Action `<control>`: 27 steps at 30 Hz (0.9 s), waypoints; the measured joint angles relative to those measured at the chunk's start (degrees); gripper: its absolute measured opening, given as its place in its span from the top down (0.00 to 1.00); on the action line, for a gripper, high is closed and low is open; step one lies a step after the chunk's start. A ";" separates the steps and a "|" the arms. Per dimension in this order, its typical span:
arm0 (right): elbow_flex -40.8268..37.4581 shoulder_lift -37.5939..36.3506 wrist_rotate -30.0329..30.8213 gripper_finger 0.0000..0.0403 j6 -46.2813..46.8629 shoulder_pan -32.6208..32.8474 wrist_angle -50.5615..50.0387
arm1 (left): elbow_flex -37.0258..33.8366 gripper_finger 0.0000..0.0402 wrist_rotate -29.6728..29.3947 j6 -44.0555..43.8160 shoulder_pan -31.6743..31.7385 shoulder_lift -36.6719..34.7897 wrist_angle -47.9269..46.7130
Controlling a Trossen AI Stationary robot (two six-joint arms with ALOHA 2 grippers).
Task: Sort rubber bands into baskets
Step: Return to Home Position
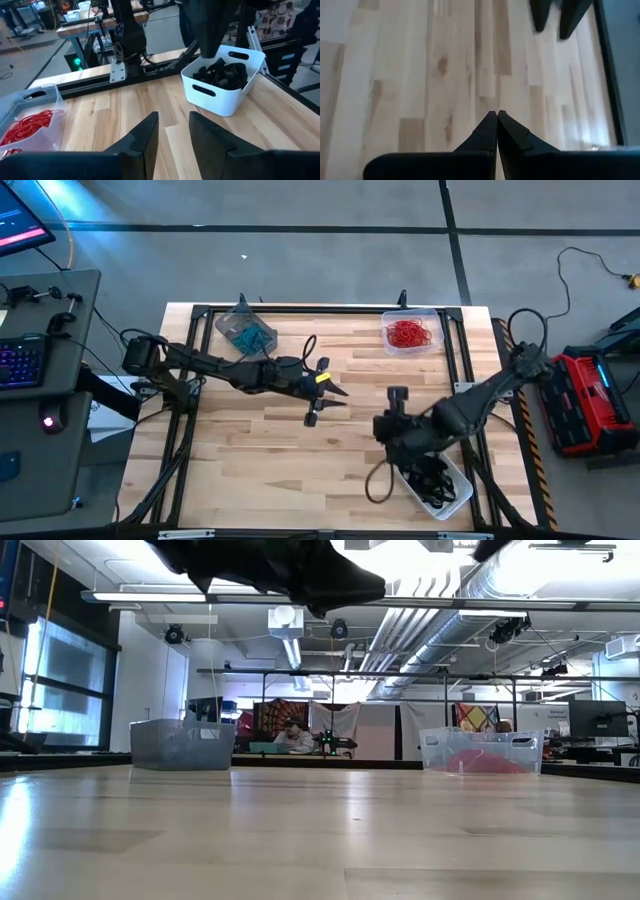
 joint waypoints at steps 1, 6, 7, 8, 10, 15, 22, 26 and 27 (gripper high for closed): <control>0.00 -0.32 -0.14 1.00 -1.90 -0.90 0.92 | 0.00 0.75 0.56 0.00 0.23 0.00 0.12; -0.03 -0.82 -3.21 1.00 -10.87 -5.33 5.82 | 0.00 0.78 2.03 0.38 1.69 0.00 0.90; -0.58 -0.83 -3.69 1.00 -12.50 -6.16 7.41 | 0.00 0.79 2.04 0.56 2.05 0.00 1.05; -1.54 -1.01 -4.66 1.00 -14.24 -7.18 9.53 | 0.00 0.79 2.09 0.59 2.37 0.00 1.11; -5.25 -2.10 -7.20 1.00 -17.48 -9.19 15.34 | 0.00 0.80 2.26 0.57 2.85 0.00 1.17; -18.57 -8.03 -14.14 1.00 -24.47 -15.05 34.66 | -0.01 0.84 2.27 1.09 3.49 -0.12 1.54; -34.15 -16.76 -24.50 1.00 -33.13 -25.05 57.54 | -0.04 0.88 2.39 1.49 5.02 -0.33 2.50; -39.76 -19.74 -32.09 1.00 -36.16 -31.42 65.77 | -0.04 0.91 2.46 1.20 5.88 -0.33 3.96; -40.74 -20.43 -33.33 1.00 -36.42 -32.88 67.07 | -0.04 0.92 2.48 1.33 6.17 -0.33 4.15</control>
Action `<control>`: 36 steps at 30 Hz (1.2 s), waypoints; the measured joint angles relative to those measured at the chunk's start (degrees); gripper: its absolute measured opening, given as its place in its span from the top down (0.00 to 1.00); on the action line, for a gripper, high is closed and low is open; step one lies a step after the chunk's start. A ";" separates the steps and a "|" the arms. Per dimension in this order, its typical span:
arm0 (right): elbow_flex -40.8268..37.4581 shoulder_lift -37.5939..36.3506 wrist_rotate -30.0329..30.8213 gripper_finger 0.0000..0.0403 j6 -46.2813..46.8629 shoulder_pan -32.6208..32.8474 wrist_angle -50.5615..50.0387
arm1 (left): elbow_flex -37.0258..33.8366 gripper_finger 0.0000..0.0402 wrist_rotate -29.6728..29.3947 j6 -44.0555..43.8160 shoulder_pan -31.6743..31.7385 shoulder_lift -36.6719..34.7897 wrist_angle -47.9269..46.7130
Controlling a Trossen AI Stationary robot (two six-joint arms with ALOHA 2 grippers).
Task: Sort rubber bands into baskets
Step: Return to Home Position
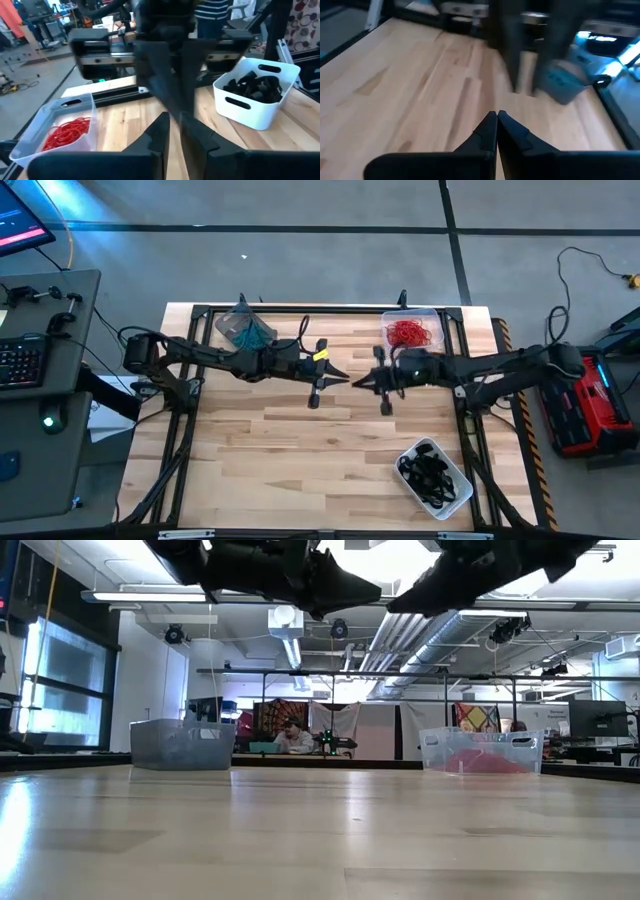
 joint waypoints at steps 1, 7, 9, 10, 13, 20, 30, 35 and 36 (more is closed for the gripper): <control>-0.82 -0.73 -0.73 1.00 -0.25 -1.30 1.15 | 0.00 0.92 0.01 0.12 0.29 0.00 0.09; -5.34 -6.70 -1.33 1.00 -1.71 -6.07 2.91 | 0.00 0.98 2.70 -0.21 2.28 0.00 0.72; -7.45 -9.22 -1.28 1.00 -2.29 -6.83 5.52 | 0.00 0.99 4.80 -0.69 2.83 0.00 1.19; -8.71 -10.48 -0.98 1.00 -2.53 -7.15 6.64 | 0.00 1.00 5.62 -1.06 3.07 0.00 1.29; -12.92 -13.63 1.41 1.00 -2.54 -7.77 11.54 | 0.00 1.00 6.14 -1.49 3.67 0.00 1.39; -21.45 -18.78 3.69 1.00 1.14 -8.84 17.18 | -0.02 1.00 6.26 -1.69 5.23 -1.00 2.10; -29.79 -29.56 6.40 1.00 4.47 -9.57 18.35 | -10.21 1.00 3.77 -1.93 6.17 -12.04 4.38; -33.75 -36.42 6.60 1.00 6.63 -10.65 17.91 | -18.74 1.00 2.12 -2.80 6.54 -21.50 5.97; -34.40 -37.82 6.69 1.00 6.68 -10.87 17.69 | -19.95 1.00 1.75 -3.01 6.60 -23.39 6.28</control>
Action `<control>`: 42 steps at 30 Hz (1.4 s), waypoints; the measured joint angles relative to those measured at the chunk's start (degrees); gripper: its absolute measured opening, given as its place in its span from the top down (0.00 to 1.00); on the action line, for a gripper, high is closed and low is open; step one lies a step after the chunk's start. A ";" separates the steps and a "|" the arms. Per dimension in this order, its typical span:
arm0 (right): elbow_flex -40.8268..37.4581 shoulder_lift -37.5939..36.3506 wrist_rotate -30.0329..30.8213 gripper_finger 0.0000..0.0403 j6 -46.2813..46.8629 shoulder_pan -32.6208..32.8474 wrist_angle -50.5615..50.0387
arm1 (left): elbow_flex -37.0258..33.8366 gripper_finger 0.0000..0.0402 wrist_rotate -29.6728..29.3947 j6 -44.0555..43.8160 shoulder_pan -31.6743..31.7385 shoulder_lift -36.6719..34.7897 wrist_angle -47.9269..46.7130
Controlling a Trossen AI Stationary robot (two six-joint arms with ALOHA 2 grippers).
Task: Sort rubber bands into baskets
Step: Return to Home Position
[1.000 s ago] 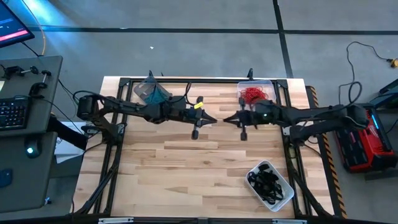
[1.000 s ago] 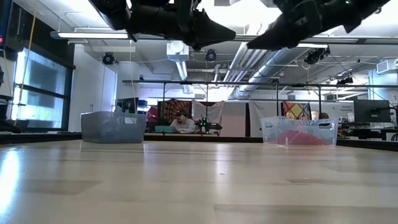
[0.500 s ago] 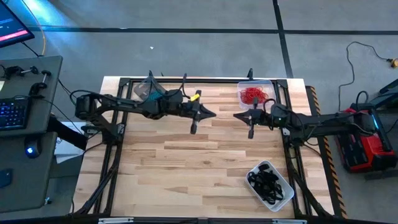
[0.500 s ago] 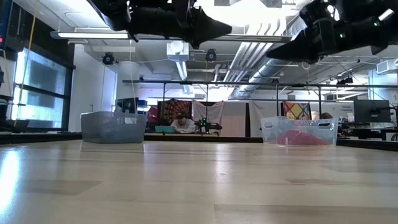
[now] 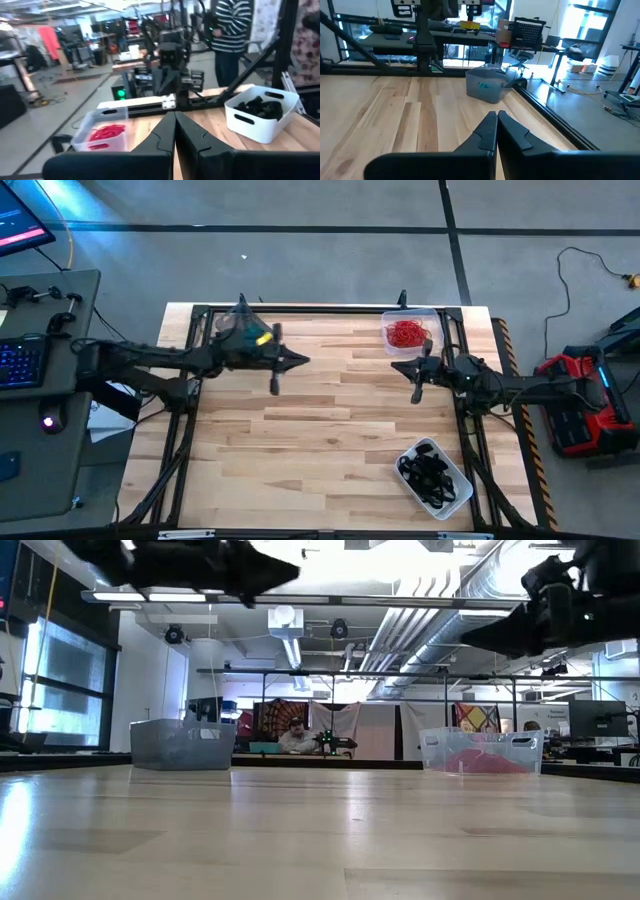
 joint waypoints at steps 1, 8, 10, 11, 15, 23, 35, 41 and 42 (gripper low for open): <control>-0.76 -1.40 0.07 1.00 -0.01 -0.25 -0.16 | -1.44 1.00 -0.49 -0.17 0.05 -1.98 -0.04; -2.61 -9.48 -0.23 1.00 2.59 -1.41 -5.65 | -10.56 1.00 -4.19 -1.26 0.05 -14.52 -1.84; -2.61 -11.49 -1.38 1.00 2.92 -1.40 -7.47 | -13.09 1.00 -4.34 -1.59 0.05 -17.89 -1.96; -2.61 -12.37 -1.60 1.00 3.10 -1.39 -8.32 | -14.29 1.00 -4.59 -1.82 0.03 -19.39 -2.00; -2.61 -16.33 -1.43 1.00 4.15 -1.41 -12.07 | -19.07 1.00 -5.25 -3.14 0.03 -25.43 -3.06; -2.61 -22.68 -0.43 1.00 4.69 -1.41 -16.05 | -30.27 1.00 -8.51 -7.05 0.01 -41.64 -7.43; -2.57 -29.34 0.85 1.00 5.91 -1.39 -23.84 | -34.91 1.00 -15.92 -9.66 -0.02 -69.25 -29.96; -2.61 -29.33 3.27 1.00 7.61 -1.39 -28.87 | -35.07 1.00 -18.75 -10.44 -0.03 -70.44 -33.52; -2.61 -29.33 3.30 1.00 7.53 -1.39 -28.43 | -35.08 1.00 -18.76 -10.64 0.01 -70.78 -33.73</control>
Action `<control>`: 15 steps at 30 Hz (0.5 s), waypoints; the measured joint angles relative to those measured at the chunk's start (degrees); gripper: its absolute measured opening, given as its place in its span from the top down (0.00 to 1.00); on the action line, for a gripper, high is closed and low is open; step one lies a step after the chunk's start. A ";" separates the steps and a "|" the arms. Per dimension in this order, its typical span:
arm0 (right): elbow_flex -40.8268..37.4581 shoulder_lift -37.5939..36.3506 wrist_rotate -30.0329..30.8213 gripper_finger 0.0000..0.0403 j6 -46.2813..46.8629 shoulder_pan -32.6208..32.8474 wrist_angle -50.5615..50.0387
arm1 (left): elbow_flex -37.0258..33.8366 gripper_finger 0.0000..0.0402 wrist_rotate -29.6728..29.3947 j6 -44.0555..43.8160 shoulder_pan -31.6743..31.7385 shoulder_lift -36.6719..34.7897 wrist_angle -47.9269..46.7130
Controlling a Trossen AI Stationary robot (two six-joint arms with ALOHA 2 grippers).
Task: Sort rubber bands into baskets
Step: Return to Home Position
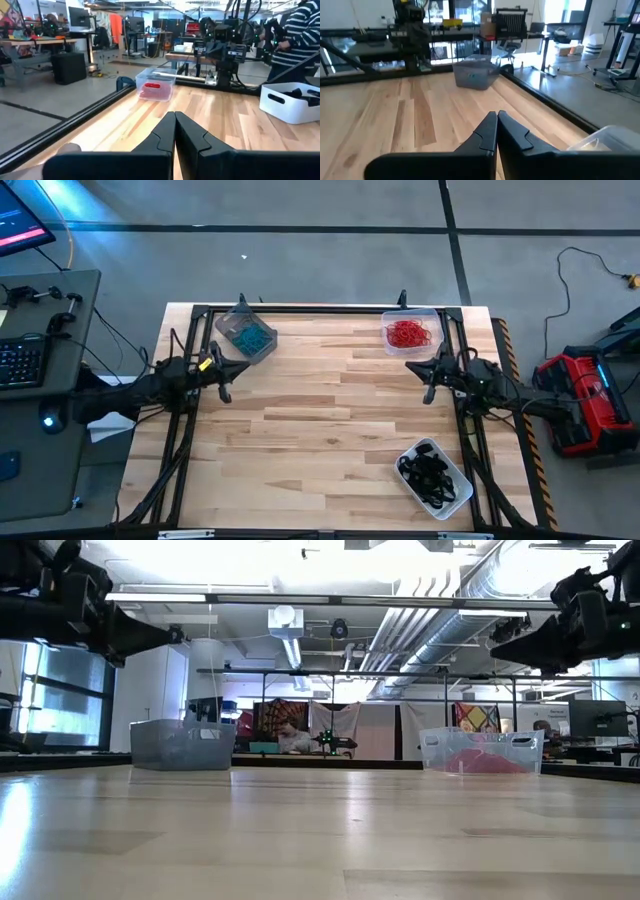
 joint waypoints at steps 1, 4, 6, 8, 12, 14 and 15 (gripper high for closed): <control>-0.03 0.00 0.11 1.00 -0.06 0.00 0.69 | -0.02 1.00 0.00 -0.02 0.00 -0.35 -0.13; -1.53 0.01 0.48 1.00 -1.50 0.00 4.68 | 0.45 1.00 -1.82 0.69 0.00 -0.28 -0.97; -2.43 0.34 0.63 1.00 -2.69 -0.02 7.36 | 0.57 1.00 -2.13 0.55 0.00 -0.25 -1.58; -2.71 0.28 1.23 1.00 -4.23 0.00 8.43 | 0.57 1.00 -2.16 -0.80 0.00 -0.25 -1.58; -2.72 0.35 2.07 1.00 -9.30 -0.02 8.48 | 0.57 1.00 -1.34 -1.69 0.00 -0.25 -1.60; -2.73 0.39 2.16 1.00 -13.87 -0.02 8.53 | 0.57 1.00 -1.31 -1.67 0.02 0.04 -1.60; -2.73 0.39 2.19 1.00 -15.35 -0.01 8.54 | 0.57 1.00 -1.31 -1.67 0.02 0.37 -1.62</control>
